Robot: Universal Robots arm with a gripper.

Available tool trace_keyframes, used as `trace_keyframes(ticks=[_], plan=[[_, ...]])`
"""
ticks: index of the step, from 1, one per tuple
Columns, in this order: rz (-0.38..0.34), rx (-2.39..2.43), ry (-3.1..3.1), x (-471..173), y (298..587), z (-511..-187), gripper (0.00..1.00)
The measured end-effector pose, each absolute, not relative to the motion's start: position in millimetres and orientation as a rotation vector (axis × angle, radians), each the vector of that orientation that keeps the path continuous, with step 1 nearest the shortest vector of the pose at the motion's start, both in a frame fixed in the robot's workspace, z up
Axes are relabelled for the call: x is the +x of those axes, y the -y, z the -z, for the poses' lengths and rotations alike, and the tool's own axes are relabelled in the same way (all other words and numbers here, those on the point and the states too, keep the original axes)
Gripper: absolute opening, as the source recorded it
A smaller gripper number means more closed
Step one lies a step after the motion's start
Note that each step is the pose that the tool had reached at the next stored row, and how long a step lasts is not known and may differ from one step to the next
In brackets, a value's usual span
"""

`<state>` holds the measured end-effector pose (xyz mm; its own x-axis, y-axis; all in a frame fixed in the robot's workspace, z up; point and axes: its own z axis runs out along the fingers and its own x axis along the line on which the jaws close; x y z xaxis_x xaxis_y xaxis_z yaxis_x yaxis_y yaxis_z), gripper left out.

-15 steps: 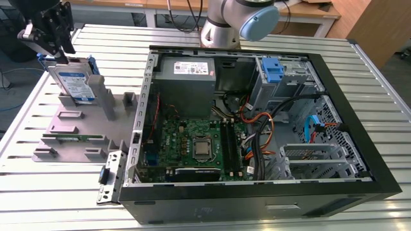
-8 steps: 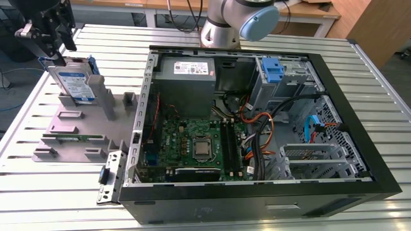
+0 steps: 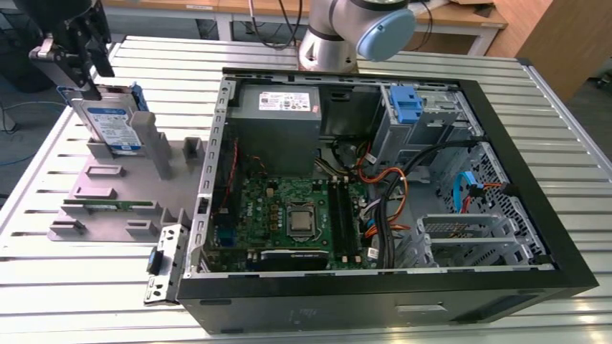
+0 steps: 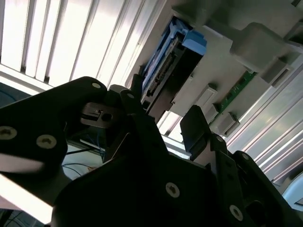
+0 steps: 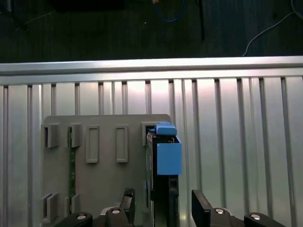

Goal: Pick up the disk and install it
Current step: 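Pick up the disk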

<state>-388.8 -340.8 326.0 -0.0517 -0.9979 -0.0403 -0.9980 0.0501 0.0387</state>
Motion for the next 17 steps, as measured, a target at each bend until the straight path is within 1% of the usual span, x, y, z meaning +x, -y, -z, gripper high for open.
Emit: trace_keyframes(ticks=[17], plan=[[-0.079,-2.276,-2.152,-391,339,-306,0.59]])
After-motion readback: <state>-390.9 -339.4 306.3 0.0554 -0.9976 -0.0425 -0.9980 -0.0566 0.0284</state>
